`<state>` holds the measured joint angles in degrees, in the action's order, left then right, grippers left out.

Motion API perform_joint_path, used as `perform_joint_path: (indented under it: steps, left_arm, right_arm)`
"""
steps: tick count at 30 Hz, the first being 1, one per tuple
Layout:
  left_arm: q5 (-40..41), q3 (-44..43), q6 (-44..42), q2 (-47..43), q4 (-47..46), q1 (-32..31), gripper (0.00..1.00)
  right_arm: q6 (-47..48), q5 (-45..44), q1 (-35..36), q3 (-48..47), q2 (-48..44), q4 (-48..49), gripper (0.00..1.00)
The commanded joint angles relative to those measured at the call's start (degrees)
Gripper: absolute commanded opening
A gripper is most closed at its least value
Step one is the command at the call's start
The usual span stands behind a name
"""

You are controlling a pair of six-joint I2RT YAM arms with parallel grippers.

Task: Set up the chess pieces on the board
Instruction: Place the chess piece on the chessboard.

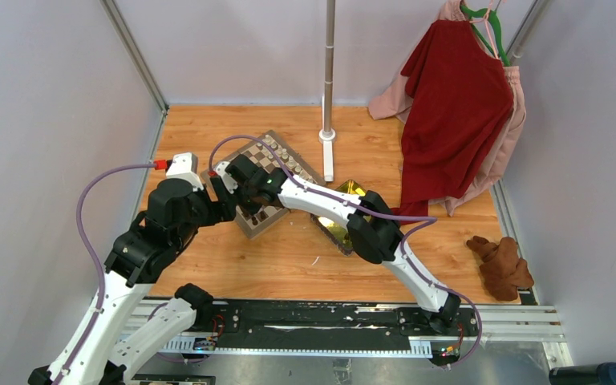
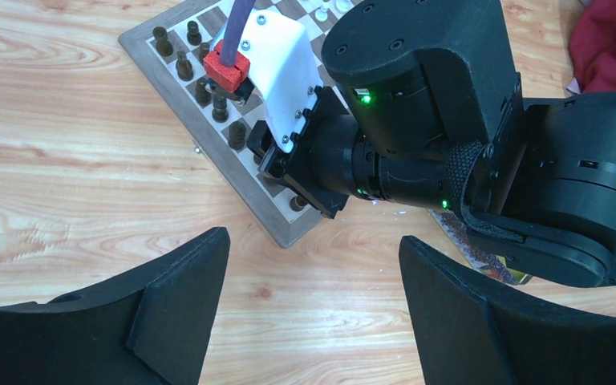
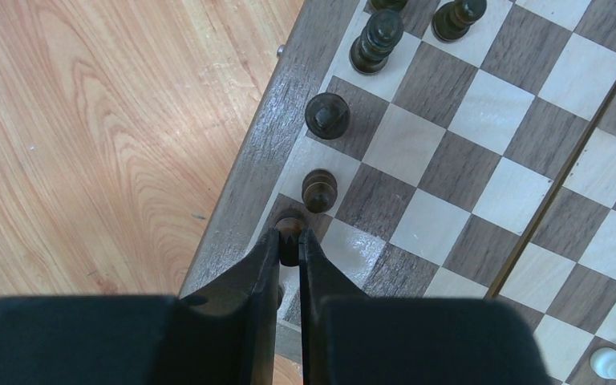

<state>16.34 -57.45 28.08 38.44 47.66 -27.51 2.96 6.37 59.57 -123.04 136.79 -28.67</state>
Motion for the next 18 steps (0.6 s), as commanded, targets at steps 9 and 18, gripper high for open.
perform_joint_path:
  steps: [9, 18]
  left_arm:
    - [0.63, 0.74, -1.31, -0.25, -1.18, -0.35, 0.83]
    - [0.75, 0.59, -1.2, -0.11, -1.16, -0.35, 0.85]
  right_arm:
    - [1.09, -1.59, -0.48, -0.69, 0.72, -2.1, 0.15]
    - [0.98, -1.07, -0.44, 0.07, 0.11, -2.36, 0.31]
